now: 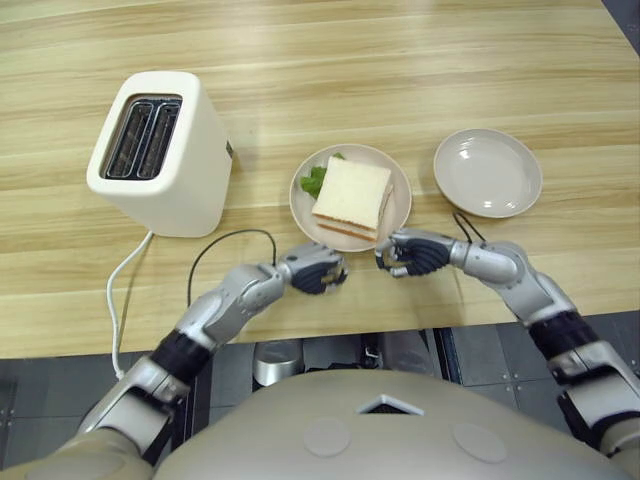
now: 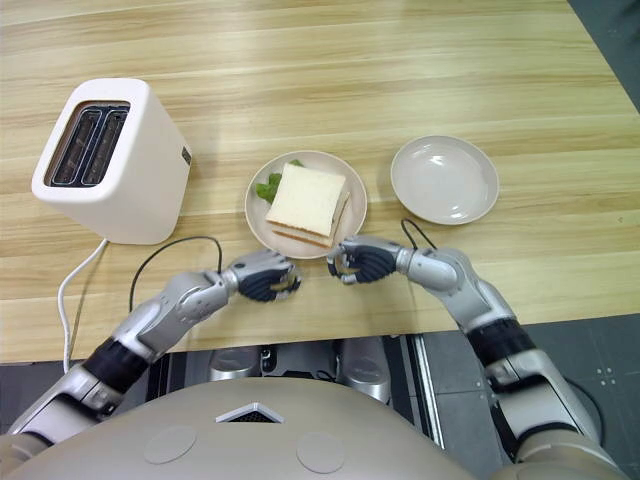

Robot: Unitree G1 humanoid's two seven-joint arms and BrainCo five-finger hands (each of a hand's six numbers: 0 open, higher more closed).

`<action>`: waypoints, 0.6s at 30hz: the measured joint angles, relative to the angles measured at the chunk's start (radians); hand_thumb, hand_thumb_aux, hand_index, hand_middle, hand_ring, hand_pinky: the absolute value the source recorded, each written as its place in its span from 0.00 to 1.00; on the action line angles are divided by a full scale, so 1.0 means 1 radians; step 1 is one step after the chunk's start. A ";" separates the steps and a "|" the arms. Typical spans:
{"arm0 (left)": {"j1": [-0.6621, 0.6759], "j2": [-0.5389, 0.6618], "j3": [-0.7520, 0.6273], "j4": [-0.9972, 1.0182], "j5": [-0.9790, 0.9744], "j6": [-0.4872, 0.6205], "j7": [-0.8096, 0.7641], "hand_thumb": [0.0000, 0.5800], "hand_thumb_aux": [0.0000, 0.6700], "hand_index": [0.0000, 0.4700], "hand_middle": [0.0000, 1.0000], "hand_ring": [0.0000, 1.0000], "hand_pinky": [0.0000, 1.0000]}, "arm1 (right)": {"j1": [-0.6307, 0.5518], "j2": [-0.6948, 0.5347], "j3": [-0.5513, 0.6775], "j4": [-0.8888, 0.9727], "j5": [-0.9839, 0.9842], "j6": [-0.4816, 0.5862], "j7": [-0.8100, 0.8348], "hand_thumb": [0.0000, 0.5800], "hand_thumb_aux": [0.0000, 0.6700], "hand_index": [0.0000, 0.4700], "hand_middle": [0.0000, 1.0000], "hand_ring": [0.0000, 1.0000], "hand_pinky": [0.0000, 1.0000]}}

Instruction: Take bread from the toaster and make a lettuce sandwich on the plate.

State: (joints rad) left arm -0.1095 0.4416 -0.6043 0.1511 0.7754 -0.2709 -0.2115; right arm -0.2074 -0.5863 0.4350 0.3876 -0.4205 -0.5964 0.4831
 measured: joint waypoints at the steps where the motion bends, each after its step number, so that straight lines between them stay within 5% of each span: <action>1: -0.031 -0.010 -0.002 0.041 0.020 0.004 0.036 1.00 1.00 0.98 1.00 1.00 1.00 | -0.023 0.011 0.009 0.036 -0.031 -0.007 -0.025 1.00 1.00 0.98 1.00 1.00 1.00; 13: -0.494 -0.116 0.012 0.855 0.099 0.016 0.538 1.00 1.00 0.98 1.00 1.00 1.00 | -0.460 0.237 0.072 0.755 -0.230 -0.060 -0.416 1.00 1.00 0.98 1.00 1.00 1.00; 17: -0.540 -0.154 0.027 0.958 0.064 -0.026 0.593 1.00 1.00 0.98 1.00 1.00 1.00 | -0.519 0.273 0.056 0.867 -0.220 -0.060 -0.454 1.00 1.00 0.98 1.00 1.00 1.00; 18: -0.543 -0.159 0.035 0.970 0.045 -0.042 0.604 1.00 1.00 0.98 1.00 1.00 1.00 | -0.524 0.275 0.046 0.880 -0.209 -0.073 -0.459 1.00 0.95 0.92 0.94 0.94 0.94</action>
State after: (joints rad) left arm -0.6522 0.2827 -0.5694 1.1216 0.8206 -0.3131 0.3921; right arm -0.7318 -0.3111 0.4805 1.2677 -0.6297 -0.6694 0.0240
